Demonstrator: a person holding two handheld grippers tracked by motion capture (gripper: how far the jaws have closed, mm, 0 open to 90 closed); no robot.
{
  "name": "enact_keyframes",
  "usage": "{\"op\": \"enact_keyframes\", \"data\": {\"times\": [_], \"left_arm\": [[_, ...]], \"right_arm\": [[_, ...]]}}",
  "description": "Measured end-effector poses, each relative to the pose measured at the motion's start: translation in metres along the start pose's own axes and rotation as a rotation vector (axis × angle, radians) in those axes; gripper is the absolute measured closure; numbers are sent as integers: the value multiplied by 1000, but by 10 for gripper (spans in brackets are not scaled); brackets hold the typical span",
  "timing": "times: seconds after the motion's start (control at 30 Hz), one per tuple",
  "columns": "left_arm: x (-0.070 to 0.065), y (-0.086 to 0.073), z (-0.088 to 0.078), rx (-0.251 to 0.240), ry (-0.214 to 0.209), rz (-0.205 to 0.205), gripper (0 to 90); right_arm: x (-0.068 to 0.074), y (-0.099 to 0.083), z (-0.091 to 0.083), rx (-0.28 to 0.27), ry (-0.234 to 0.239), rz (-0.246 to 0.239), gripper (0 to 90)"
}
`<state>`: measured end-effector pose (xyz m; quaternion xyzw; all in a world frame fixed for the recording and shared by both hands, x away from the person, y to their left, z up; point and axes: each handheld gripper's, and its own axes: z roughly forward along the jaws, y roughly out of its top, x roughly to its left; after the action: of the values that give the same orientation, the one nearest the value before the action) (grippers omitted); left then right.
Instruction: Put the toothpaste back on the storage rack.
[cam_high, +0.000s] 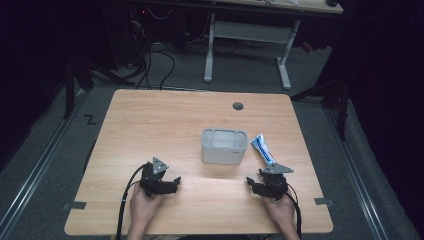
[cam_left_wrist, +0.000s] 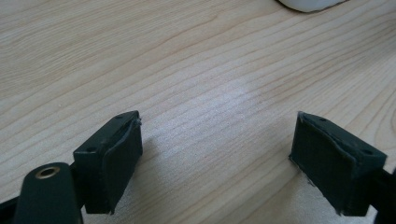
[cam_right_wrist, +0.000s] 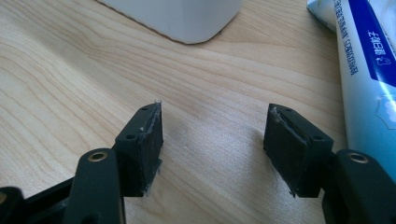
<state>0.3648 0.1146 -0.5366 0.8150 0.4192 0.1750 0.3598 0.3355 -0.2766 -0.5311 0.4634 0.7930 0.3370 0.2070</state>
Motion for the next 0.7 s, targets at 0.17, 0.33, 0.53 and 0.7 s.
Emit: {"op": "enact_keyframes", "data": {"times": [0.17, 0.33, 0.53, 0.7], "left_arm": [[0, 0, 0, 3, 0, 0, 169], [0, 0, -1, 4, 2, -1, 170], [0, 0, -1, 3, 2, -1, 171], [0, 0, -1, 4, 3, -2, 172]], "right_arm": [[0, 0, 0, 1, 8, -8, 349], [2, 0, 0, 6, 19, -18, 320], [3, -2, -2, 9, 1, -9, 322], [3, -3, -9, 35, 8, 22, 383]]}}
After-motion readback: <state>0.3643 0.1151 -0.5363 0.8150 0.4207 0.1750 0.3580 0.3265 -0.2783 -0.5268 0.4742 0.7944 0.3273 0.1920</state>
